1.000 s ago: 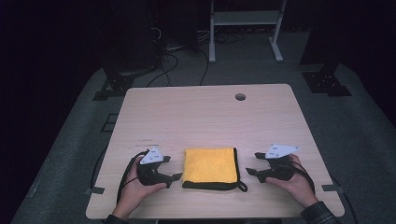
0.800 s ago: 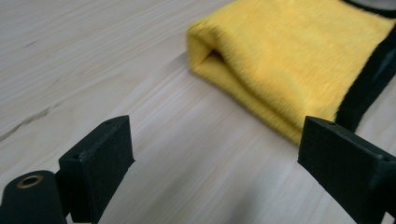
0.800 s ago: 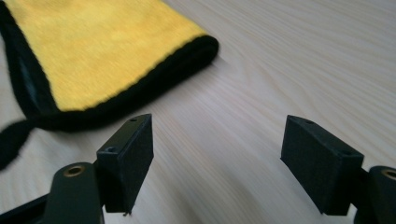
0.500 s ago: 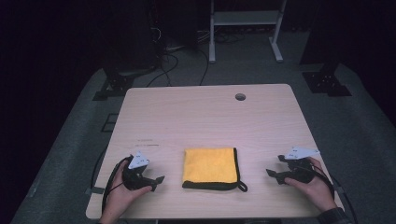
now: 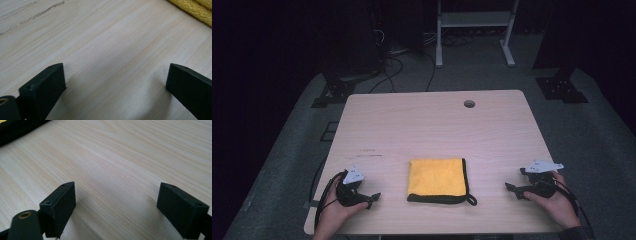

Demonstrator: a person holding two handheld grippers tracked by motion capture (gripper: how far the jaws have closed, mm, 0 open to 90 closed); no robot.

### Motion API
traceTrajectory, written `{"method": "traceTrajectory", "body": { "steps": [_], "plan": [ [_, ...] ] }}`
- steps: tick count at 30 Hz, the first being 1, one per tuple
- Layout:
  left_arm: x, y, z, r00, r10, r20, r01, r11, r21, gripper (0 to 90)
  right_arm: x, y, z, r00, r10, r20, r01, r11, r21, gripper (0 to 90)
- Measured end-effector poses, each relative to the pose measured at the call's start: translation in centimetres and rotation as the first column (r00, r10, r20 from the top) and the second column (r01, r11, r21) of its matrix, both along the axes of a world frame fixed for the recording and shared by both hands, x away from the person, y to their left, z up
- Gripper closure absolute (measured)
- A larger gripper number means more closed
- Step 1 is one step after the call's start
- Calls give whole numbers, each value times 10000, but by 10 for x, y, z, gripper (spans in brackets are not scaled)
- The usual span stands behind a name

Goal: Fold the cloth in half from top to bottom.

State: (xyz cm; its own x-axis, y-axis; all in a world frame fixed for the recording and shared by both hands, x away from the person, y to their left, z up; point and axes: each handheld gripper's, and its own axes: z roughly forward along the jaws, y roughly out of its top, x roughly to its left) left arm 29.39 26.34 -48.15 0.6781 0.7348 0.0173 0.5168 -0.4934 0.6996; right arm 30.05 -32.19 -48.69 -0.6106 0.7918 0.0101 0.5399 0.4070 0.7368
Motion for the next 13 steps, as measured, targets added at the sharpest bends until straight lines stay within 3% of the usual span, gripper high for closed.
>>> {"method": "traceTrajectory", "body": {
  "steps": [2,13],
  "plan": [
    [-1,3,-2,9998,-82,156,84,9998,-152,0,0,0,0,10000,-12,3,12,10000,-2,139],
    [-1,4,-2,9998,-121,147,123,9998,-156,0,0,0,0,10000,-75,-13,74,10000,-4,130]
  ]
}}
